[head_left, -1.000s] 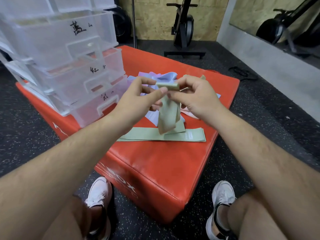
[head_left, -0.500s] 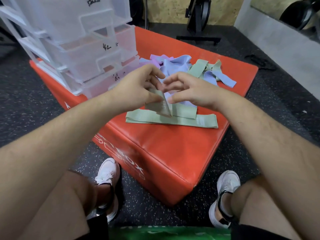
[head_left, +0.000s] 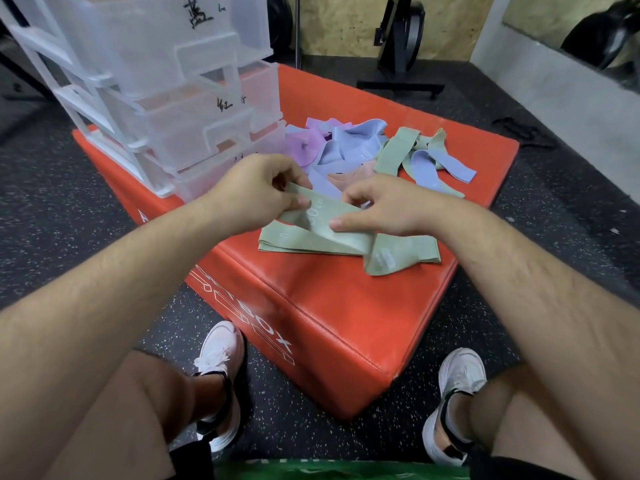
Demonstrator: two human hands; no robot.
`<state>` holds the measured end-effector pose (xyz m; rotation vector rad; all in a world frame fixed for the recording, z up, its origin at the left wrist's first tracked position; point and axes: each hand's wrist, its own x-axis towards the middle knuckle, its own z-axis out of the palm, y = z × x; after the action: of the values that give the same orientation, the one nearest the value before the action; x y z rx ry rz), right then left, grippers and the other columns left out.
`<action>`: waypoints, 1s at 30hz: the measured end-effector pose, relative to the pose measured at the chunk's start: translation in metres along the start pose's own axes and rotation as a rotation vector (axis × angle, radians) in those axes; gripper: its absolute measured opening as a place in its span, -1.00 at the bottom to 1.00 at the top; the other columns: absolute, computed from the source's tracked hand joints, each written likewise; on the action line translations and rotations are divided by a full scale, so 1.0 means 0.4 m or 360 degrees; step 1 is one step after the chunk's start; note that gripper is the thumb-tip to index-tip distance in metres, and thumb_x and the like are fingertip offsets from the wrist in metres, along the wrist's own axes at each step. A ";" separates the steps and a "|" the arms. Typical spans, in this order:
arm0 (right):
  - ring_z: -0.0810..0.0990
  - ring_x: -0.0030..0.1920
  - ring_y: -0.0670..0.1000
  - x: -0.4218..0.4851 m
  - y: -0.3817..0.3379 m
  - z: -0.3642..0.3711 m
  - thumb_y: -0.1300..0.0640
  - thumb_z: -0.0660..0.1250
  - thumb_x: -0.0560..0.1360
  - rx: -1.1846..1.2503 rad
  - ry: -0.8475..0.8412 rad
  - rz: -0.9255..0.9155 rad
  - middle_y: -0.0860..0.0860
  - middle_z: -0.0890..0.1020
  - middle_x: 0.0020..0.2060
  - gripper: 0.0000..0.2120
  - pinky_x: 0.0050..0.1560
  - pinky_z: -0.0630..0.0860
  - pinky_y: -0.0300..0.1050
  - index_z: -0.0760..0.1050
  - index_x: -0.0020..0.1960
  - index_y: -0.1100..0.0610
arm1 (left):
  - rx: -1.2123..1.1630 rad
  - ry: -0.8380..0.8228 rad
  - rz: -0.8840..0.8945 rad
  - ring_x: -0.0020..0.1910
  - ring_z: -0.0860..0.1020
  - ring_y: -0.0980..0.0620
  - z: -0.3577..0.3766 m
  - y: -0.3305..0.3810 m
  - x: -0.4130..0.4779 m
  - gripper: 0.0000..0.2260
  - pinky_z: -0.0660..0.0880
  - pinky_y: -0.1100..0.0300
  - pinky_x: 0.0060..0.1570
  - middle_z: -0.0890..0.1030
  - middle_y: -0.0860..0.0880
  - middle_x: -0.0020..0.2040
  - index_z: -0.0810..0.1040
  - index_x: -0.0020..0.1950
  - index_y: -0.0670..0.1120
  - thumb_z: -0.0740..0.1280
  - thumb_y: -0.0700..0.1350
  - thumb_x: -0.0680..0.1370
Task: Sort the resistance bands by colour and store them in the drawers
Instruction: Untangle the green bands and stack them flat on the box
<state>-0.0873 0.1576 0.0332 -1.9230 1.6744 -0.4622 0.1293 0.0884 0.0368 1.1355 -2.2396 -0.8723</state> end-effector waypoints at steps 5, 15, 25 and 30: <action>0.38 -0.40 -0.16 -0.050 0.055 -0.074 -0.09 0.54 0.42 -0.0143 -0.0184 0.0259 -0.18 0.43 -0.44 -0.75 -0.27 0.30 -0.17 0.57 -0.24 0.05 | 0.0015 0.0006 -0.0100 -0.27 0.51 0.07 -0.019 -0.036 0.009 -0.87 0.48 0.15 -0.15 0.58 0.06 -0.25 0.61 -0.11 0.01 0.51 -0.17 0.45; 0.51 -0.37 -0.16 -0.129 0.165 -0.150 0.06 0.55 0.43 0.0019 -0.0155 0.0557 -0.11 0.60 -0.34 -0.82 -0.29 0.40 -0.24 0.64 -0.02 0.09 | 0.0082 -0.0106 -0.0171 -0.32 0.48 0.02 0.006 -0.094 0.045 -0.85 0.45 0.18 -0.23 0.55 0.01 -0.24 0.57 -0.04 -0.06 0.48 -0.22 0.47; 0.58 -0.35 -0.03 -0.132 0.255 -0.118 0.32 0.48 0.47 0.0562 0.0063 0.0743 0.16 0.61 -0.15 -0.70 -0.34 0.56 -0.22 0.50 0.15 0.15 | 0.0459 -0.0084 -0.0269 -0.22 0.54 0.00 0.033 -0.160 0.083 -0.90 0.42 0.21 -0.25 0.61 -0.03 -0.17 0.63 -0.04 -0.06 0.43 -0.22 0.48; 0.53 -0.37 -0.05 -0.120 0.285 -0.055 0.30 0.51 0.45 0.0459 0.0104 0.0742 0.15 0.55 -0.16 -0.74 -0.36 0.54 -0.21 0.51 0.06 0.14 | 0.0638 -0.0136 -0.0251 -0.10 0.53 -0.02 0.051 -0.190 0.078 -0.88 0.36 0.22 -0.13 0.60 -0.03 -0.11 0.65 -0.04 -0.05 0.45 -0.22 0.47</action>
<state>-0.1989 0.1917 -0.0136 -1.2750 1.9052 -0.5459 0.1388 0.0346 -0.0278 1.4936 -2.4940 -0.5485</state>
